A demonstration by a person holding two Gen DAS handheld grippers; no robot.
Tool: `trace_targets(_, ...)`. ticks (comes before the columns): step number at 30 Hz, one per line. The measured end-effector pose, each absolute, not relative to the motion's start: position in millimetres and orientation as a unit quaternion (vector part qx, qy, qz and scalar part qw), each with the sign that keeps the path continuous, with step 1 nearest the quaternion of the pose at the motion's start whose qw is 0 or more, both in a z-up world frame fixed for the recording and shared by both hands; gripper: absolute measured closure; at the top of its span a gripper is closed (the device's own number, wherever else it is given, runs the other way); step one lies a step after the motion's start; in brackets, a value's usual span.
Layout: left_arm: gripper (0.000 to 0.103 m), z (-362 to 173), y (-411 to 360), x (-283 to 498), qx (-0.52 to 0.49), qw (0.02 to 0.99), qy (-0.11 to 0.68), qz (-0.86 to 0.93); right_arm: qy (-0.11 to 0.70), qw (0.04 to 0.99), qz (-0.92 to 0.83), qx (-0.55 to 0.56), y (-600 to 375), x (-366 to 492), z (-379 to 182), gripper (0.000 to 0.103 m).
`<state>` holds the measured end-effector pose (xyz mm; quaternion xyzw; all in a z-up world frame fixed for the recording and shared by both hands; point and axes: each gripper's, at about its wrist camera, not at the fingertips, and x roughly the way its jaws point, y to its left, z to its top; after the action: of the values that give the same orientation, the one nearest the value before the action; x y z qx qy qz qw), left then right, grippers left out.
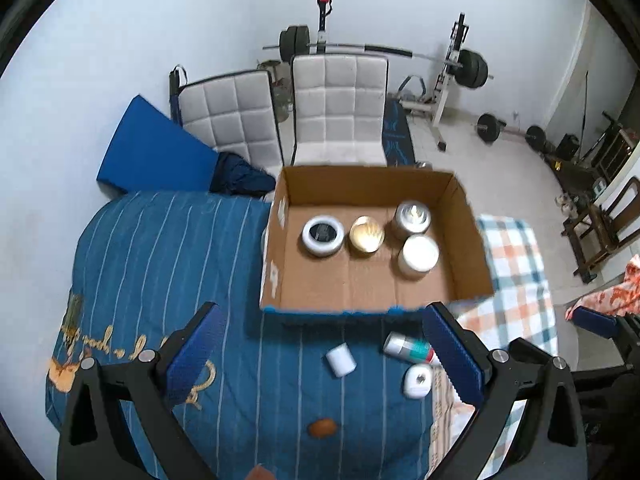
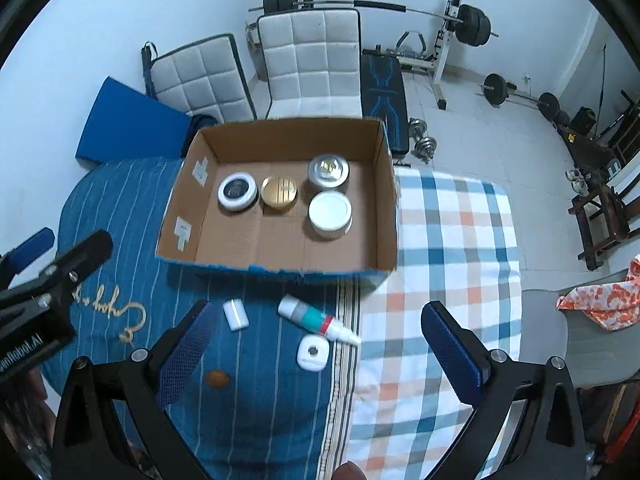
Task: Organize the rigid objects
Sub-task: 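Grasp the walnut with the left tool while the right tool grasps the spray bottle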
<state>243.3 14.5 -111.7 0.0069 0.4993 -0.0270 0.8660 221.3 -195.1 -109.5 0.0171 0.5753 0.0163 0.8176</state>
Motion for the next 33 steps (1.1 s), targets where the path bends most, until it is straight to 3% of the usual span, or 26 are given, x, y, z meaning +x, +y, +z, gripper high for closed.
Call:
trace_targets(3,0.001,-135.3,17.0,227.5,0.013,0.853,0.521,-0.021,0.598,0.801,0.022,0.014,-201.0,208.6,-130.7,0.000)
trace_targets(11,0.001,-268.2,22.9,199.0,0.007,0.772,0.635,0.016,0.677,0.735,0.033,-0.020,-218.2,205.0,-257.8,0.000)
trace_targets(15,0.003,-332.2,29.1,181.8,-0.010,0.734,0.677,0.051,0.678,0.727,0.047,-0.092,-202.3,218.4,-315.5,0.026)
trace_targets(19,0.008,-364.5,30.5,173.5,-0.015,0.715,0.696,0.062,0.696,0.707,0.060,-0.108,-190.6,236.8,-360.1,0.033)
trace_targets(20,0.010,-369.1,29.4,173.5,-0.013,0.713,0.698,0.061,0.696,0.706,0.061,-0.116,-187.2,240.1,-366.3,0.034)
trace_targets(22,0.036,-376.7,25.1,174.9,-0.015,0.709,0.703,0.046,0.691,0.709,0.069,-0.121,-180.2,247.1,-372.0,0.035)
trace_targets(27,0.041,-393.5,14.9,175.1,-0.018,0.688,0.725,0.021,0.721,0.680,0.071,-0.113,-172.1,249.5,-390.0,0.057)
trace_targets(28,0.045,-397.7,12.8,172.5,-0.019,0.686,0.727,0.017,0.724,0.677,0.071,-0.110,-172.8,247.1,-390.4,0.061)
trace_targets(31,0.065,-410.4,9.6,167.8,-0.031,0.668,0.743,0.010,0.744,0.660,0.063,-0.083,-184.4,232.9,-392.3,0.065)
trace_targets(33,0.065,-417.2,13.9,163.5,-0.063,0.654,0.753,0.014,0.753,0.653,0.046,-0.063,-200.0,217.5,-391.8,0.065)
